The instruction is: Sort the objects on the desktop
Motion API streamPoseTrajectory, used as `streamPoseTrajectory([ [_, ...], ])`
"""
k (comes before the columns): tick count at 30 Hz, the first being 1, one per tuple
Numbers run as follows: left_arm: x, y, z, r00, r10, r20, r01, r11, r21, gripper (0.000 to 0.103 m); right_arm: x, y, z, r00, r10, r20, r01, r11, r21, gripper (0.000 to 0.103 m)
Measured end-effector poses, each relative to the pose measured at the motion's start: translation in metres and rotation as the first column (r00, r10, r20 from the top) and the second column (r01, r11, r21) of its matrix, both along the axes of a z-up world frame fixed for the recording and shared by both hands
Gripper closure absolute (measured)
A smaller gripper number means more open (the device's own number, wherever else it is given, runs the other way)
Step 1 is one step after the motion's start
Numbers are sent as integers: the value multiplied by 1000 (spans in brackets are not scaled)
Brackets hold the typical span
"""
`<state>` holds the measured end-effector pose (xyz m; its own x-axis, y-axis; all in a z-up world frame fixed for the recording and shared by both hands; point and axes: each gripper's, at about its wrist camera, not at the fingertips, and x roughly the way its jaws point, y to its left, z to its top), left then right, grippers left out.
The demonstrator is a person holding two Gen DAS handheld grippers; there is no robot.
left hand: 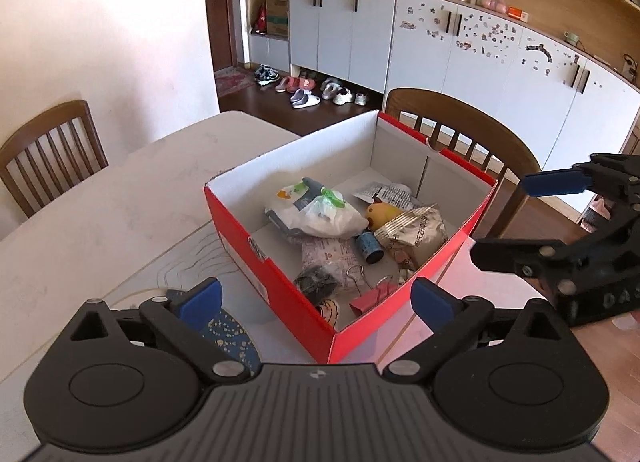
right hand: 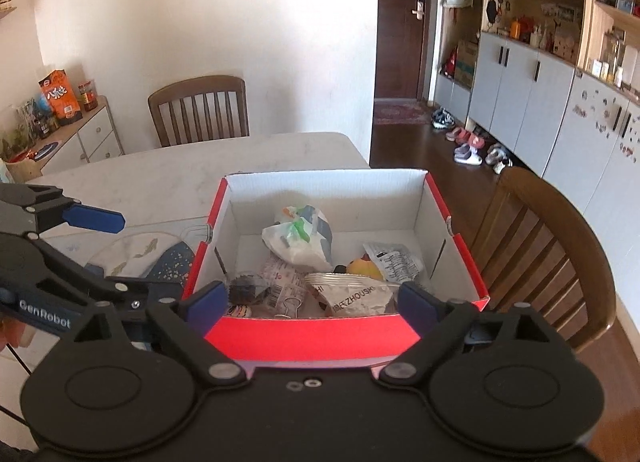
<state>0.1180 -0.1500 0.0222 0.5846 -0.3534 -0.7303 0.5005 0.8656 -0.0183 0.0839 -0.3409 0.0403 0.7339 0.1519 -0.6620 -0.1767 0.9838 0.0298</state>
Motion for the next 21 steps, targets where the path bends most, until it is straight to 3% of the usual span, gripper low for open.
streamPoseTrajectory([
  [21, -21, 9, -24, 999, 31, -40, -31, 999, 11, 2, -20, 6, -20, 999, -45, -12, 46, 998, 53, 4],
])
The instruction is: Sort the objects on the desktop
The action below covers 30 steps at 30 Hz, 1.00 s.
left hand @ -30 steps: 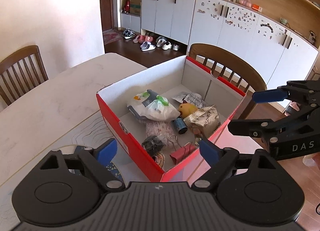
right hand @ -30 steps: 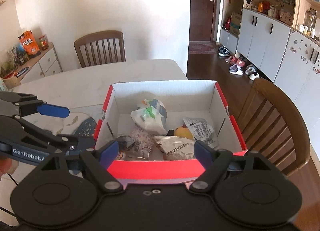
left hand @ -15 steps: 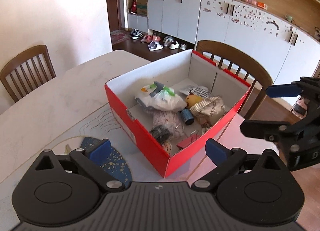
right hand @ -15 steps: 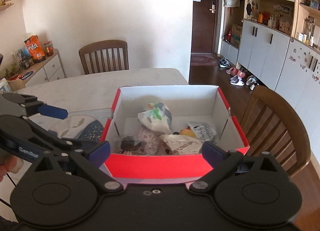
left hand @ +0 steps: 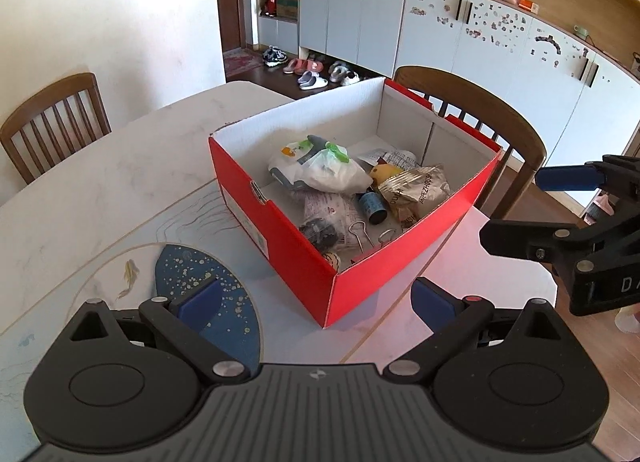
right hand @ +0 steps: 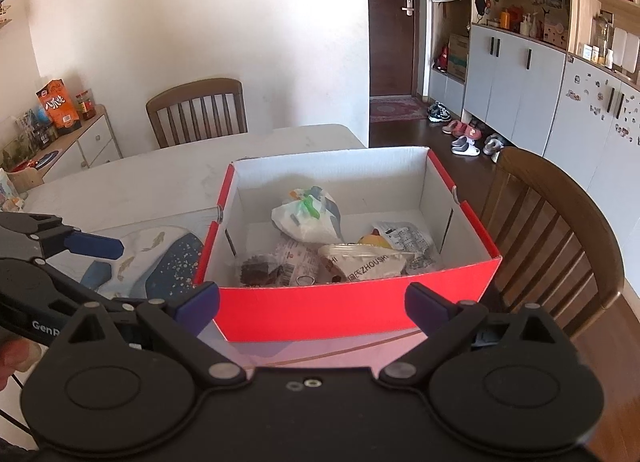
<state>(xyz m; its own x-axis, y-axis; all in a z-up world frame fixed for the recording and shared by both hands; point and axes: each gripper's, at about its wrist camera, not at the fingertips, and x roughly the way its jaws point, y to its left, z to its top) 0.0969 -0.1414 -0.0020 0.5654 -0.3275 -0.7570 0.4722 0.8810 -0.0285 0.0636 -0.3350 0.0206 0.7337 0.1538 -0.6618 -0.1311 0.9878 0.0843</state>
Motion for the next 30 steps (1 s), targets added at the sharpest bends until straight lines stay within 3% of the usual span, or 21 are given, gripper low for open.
streamPoseTrajectory([
  [30, -4, 1, 0, 1000, -3, -4, 3, 1000, -18, 2, -6, 1, -9, 999, -29, -44, 29, 1000, 9, 4],
])
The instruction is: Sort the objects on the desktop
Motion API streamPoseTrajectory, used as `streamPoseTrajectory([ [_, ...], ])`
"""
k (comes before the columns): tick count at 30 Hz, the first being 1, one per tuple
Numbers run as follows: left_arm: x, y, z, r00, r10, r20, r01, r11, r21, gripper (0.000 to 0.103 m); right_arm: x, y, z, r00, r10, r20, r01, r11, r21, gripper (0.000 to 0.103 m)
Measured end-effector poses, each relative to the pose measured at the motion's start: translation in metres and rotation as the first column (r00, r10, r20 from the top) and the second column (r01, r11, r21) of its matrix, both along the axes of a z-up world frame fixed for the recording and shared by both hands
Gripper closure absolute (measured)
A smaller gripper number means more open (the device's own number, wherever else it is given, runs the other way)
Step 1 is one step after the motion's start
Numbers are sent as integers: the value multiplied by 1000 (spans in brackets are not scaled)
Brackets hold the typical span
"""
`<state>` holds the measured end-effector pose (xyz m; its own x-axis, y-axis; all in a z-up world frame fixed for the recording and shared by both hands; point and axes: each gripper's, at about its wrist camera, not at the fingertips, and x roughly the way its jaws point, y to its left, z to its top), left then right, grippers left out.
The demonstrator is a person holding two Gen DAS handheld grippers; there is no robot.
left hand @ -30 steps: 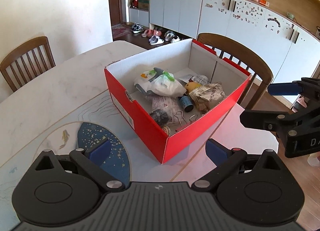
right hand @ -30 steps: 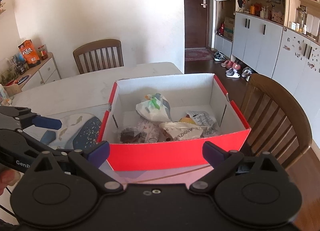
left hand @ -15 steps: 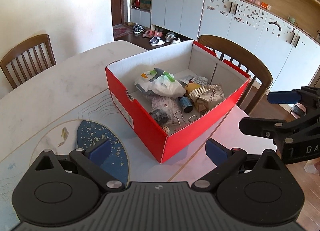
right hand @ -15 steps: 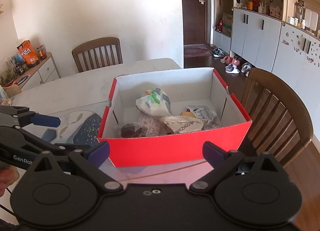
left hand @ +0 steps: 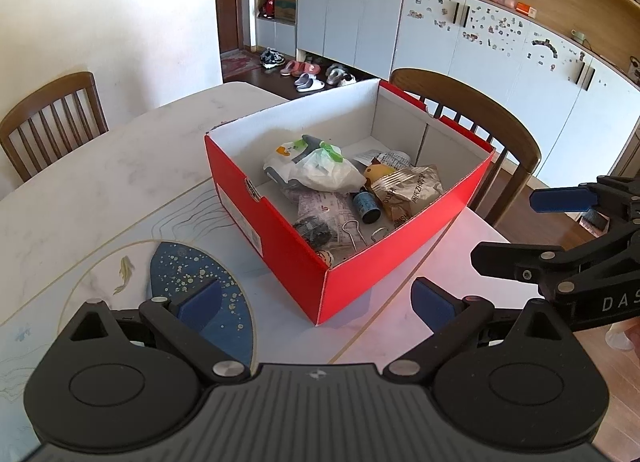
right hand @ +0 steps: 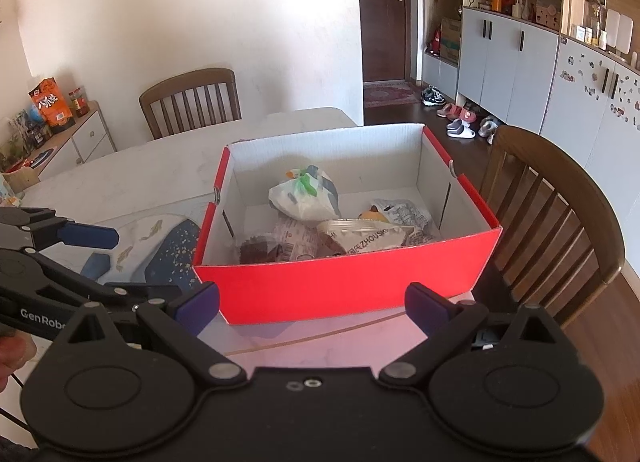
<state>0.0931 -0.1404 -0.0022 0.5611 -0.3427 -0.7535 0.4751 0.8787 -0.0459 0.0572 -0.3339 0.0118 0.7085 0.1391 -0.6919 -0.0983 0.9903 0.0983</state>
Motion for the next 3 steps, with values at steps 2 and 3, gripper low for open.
streamPoseTrajectory([
  [2, 0, 1, 0, 1000, 2, 1, -2, 1000, -2, 2, 0, 1, 0, 1000, -1, -4, 1, 1000, -3, 4],
  [3, 1, 2, 0, 1000, 0, 0, 0, 1000, -5, 2, 0, 1, -1, 1000, -2, -6, 2, 1000, -1, 4],
])
